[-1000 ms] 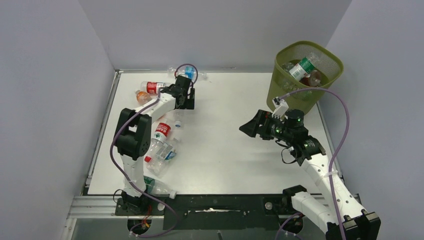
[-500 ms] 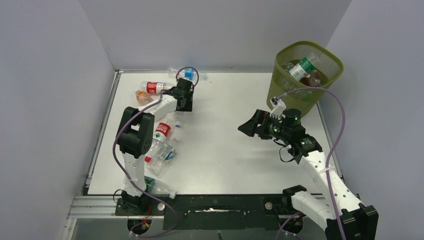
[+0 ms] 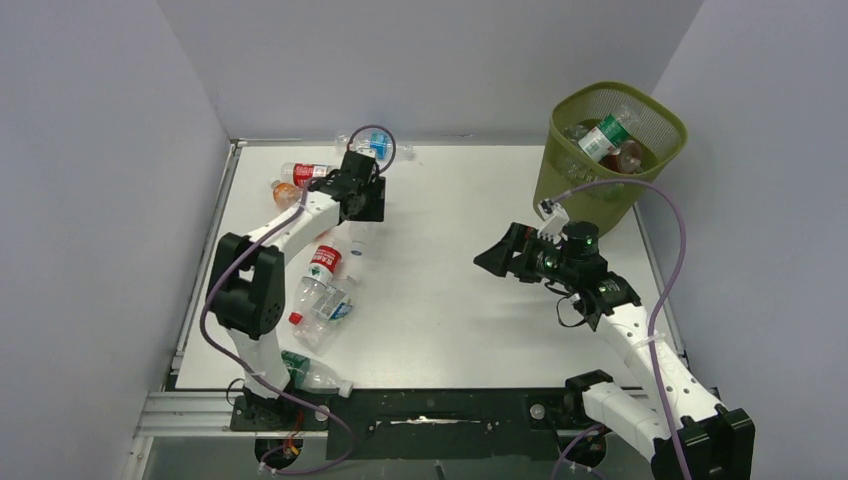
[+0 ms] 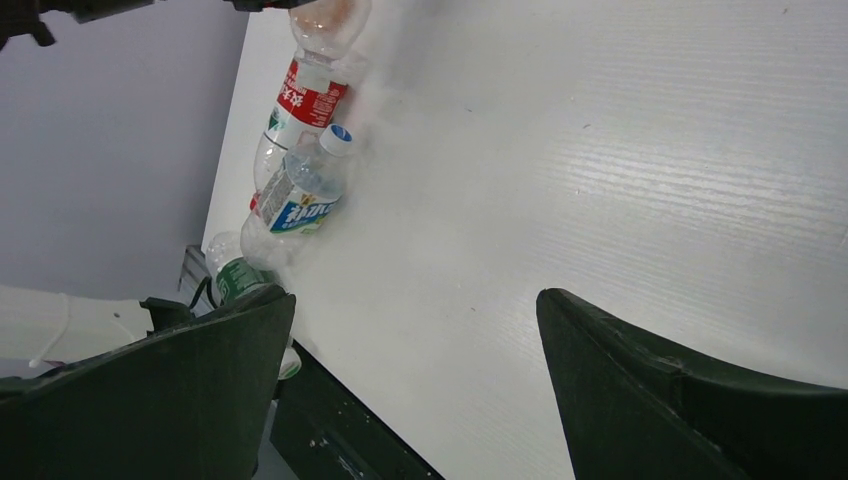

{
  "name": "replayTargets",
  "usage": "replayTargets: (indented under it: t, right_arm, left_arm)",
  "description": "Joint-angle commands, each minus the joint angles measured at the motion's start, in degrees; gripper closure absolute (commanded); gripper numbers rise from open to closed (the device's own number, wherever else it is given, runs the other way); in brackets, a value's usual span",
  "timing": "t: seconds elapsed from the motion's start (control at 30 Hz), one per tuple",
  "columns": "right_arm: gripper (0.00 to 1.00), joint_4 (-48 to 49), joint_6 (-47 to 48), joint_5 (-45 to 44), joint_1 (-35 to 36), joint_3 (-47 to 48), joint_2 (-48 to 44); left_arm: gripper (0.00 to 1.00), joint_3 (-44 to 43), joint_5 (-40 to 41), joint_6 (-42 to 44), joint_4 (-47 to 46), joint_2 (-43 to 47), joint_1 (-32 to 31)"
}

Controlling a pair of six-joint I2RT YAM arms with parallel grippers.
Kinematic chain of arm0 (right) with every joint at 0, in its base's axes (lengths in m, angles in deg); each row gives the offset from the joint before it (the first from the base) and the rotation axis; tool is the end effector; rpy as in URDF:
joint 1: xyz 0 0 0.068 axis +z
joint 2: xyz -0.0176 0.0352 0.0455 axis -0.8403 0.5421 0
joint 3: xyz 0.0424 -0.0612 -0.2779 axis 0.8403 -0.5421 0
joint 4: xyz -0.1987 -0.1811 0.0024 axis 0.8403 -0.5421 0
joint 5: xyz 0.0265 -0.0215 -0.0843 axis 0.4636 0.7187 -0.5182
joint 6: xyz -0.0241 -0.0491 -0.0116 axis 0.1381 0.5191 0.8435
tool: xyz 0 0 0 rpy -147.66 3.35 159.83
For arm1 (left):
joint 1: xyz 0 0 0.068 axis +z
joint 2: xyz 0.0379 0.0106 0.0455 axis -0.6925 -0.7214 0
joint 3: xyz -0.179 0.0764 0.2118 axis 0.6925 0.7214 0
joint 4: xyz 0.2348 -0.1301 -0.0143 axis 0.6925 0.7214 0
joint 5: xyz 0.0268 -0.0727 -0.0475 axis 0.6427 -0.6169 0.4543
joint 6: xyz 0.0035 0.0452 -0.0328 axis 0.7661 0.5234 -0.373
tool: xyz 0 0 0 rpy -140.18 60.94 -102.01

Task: Put the plastic bottles in the bin
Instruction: Pick up the plastic bottle at the center of the board.

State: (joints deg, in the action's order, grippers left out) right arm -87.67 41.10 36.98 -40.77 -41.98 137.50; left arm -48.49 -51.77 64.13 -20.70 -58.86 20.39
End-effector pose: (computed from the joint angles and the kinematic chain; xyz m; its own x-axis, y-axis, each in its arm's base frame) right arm 0.1950 0.0759 0.2862 -0.7600 0.3693 -0.5348 -0.1988 0.6513 0.7323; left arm 0.3957 -0.1618 0.2294 -0.7721 0.0400 -0.6342 0.0441 0.9990 0.0093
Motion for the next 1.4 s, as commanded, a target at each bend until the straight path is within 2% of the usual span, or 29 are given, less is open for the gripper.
replayTargets:
  t: [0.0, 0.2, 0.47, 0.9, 1.37]
  right_arm:
    - [0.03, 3.8, -1.7, 0.1, 0.8, -1.3, -2.1]
    - [0.03, 5.3, -3.2, 0.2, 1.2, -2.8, -2.6]
    - [0.03, 6.4, -4.5, 0.6, 1.4, -2.5, -2.8]
    - [0.02, 11.2, -9.1, 0.5, 1.4, -3.6, -3.2]
    - [0.00, 15.2, -11.1, -0.3, 1.5, -1.0, 1.0]
  left_arm:
    - [0.46, -0.1, -8.3, -1.1, 1.2, 9.1, -1.7]
    - [0.46, 3.1, -15.1, -3.0, 2.4, 17.5, -5.8]
    - [0.46, 6.3, -22.0, -6.2, 2.6, 24.2, -11.3]
    - [0.46, 9.2, -21.9, -6.6, 3.0, 28.7, -16.8]
    - [0.46, 11.3, -21.6, -8.5, 2.5, 31.2, -22.7]
